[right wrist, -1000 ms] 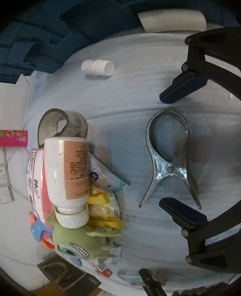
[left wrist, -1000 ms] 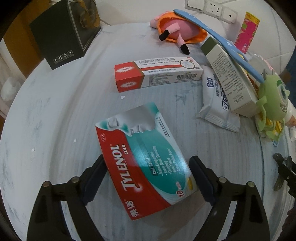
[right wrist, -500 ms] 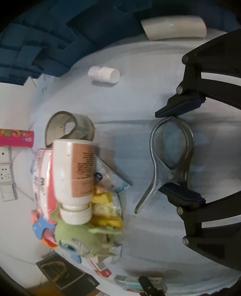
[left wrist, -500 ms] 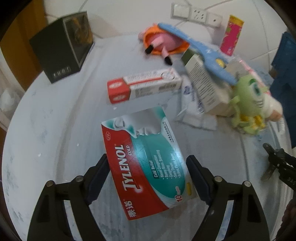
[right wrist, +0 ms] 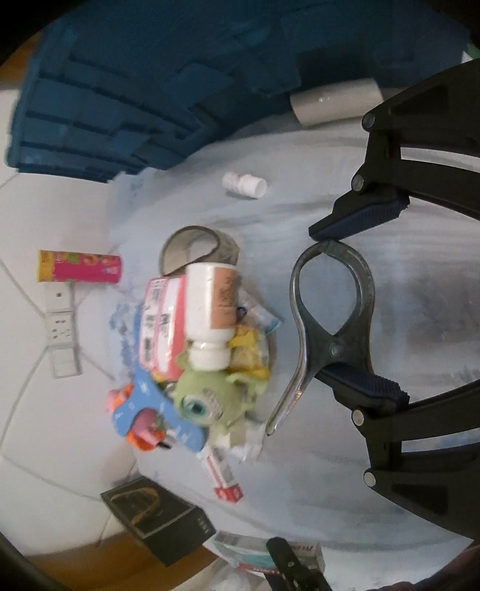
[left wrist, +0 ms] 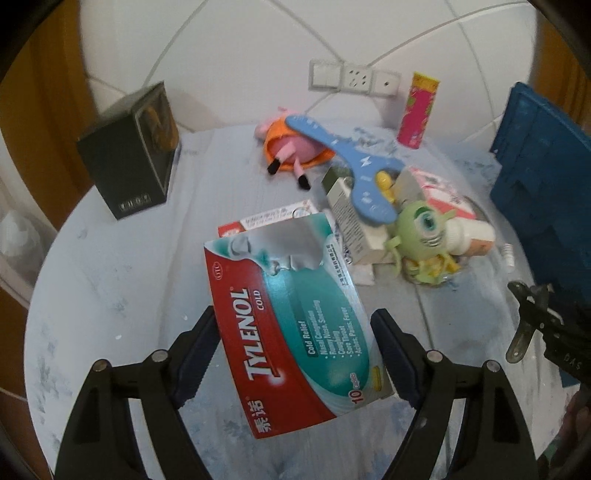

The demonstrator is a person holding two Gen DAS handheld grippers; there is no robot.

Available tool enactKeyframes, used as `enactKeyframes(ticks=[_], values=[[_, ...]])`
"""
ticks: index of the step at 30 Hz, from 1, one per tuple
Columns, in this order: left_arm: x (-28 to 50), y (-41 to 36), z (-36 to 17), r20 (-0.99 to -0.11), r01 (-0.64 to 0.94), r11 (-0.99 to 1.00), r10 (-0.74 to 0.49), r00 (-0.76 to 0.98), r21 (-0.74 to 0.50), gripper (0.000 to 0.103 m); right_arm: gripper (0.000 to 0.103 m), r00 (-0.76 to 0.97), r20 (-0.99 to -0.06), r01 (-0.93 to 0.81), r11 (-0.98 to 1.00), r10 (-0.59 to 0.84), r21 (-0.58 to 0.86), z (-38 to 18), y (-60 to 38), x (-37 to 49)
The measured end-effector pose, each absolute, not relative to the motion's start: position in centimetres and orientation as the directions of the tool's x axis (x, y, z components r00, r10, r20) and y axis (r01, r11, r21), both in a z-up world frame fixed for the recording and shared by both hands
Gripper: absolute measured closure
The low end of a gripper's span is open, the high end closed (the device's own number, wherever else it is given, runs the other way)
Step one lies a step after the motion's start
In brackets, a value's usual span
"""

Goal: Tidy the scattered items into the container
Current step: 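Carry both items over the blue crate and open both tools to drop them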

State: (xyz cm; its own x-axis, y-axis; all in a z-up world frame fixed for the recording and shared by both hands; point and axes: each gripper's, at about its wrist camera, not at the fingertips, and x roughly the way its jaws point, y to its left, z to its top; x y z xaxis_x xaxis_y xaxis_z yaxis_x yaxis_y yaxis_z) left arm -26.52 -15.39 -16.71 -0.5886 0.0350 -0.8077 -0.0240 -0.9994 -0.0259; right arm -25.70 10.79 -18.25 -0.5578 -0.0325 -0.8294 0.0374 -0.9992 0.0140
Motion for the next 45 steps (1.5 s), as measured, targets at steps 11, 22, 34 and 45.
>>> enactKeyframes(ticks=[11, 22, 34, 45], values=[[-23.3, -11.5, -7.8, -0.711, -0.152, -0.987, 0.139, -0.69, -0.045, 0.021, 0.037, -0.709, -0.705, 0.034, -0.999, -0.013, -0.015, -6.5, 10.6, -21.5], [-21.1, 3.3, 2.1, -0.556, -0.299, -0.952, 0.282, -0.782, -0.063, 0.021, 0.037, -0.871, -0.487, -0.045, -0.997, 0.07, -0.063, 7.0, 21.8, -14.9], [-18.2, 28.1, 7.8, -0.518, -0.461, -0.886, 0.415, -0.748, -0.043, 0.021, 0.037, -0.876, -0.441, -0.184, -0.981, 0.195, -0.067, 10.7, 43.5, -9.8], [-16.5, 37.4, 5.4, -0.621, -0.52, -0.854, 0.404, -0.671, 0.005, 0.001, 0.001, -0.805, -0.536, -0.276, -0.96, 0.254, -0.041, 7.0, 51.9, -8.0]])
